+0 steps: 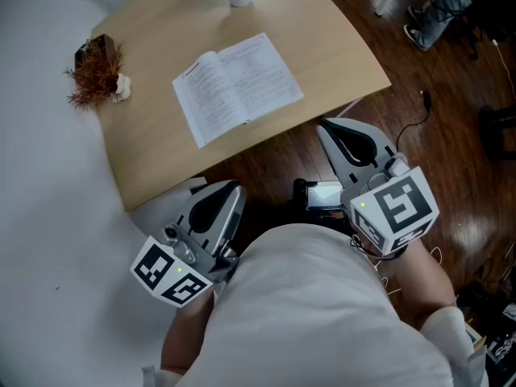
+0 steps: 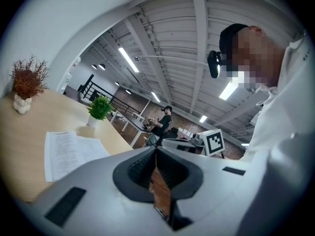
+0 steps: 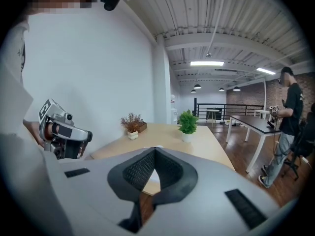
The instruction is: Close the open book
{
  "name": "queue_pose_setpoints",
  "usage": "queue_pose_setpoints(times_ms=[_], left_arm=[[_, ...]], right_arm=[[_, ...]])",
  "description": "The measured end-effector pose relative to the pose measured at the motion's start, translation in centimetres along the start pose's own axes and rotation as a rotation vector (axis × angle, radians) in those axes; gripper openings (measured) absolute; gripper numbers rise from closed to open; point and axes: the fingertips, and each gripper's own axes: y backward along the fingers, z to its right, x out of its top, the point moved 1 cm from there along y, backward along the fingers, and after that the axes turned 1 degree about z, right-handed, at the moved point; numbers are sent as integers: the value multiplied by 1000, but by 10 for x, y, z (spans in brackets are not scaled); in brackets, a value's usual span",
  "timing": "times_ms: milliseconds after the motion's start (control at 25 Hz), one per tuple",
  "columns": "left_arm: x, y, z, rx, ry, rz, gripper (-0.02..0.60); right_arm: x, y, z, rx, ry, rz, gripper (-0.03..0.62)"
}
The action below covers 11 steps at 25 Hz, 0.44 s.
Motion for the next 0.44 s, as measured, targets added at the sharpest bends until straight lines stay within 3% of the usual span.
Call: queue_pose_setpoints(times_ms=[440], left_arm=[[-1, 2, -1, 3, 4, 5, -2]], right_arm=[[-2, 0, -2, 6, 7, -6, 2]])
